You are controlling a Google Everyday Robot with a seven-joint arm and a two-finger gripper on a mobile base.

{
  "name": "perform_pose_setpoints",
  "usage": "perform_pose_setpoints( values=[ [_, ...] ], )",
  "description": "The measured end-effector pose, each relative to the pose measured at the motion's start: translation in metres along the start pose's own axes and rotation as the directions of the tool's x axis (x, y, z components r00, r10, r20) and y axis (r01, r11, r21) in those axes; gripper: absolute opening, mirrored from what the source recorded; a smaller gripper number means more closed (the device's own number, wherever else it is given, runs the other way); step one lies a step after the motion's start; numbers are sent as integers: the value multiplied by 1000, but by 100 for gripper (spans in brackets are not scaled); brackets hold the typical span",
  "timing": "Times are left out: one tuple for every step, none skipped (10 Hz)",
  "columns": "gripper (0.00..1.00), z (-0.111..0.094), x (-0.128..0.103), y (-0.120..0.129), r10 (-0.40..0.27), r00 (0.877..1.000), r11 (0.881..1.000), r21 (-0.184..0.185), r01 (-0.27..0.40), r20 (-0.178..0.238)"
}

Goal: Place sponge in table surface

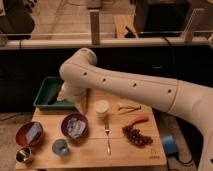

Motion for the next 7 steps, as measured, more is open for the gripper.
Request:
perform_pose_setpoints(
  values=[
    [80,3,-17,-19,-57,998,998,19,56,26],
    [80,7,-33,-39,-112,992,993,39,110,51],
    [80,11,-48,-58,-162,984,986,58,158,77],
    [80,15,-64,-77,-211,972,976,78,203,103],
    [80,21,-76,-92,-250,960,967,91,239,129],
    [80,25,-86,-103,-281,948,958,102,268,151],
    [80,36,-103,-117,-320,929,947,108,304,187]
  ],
)
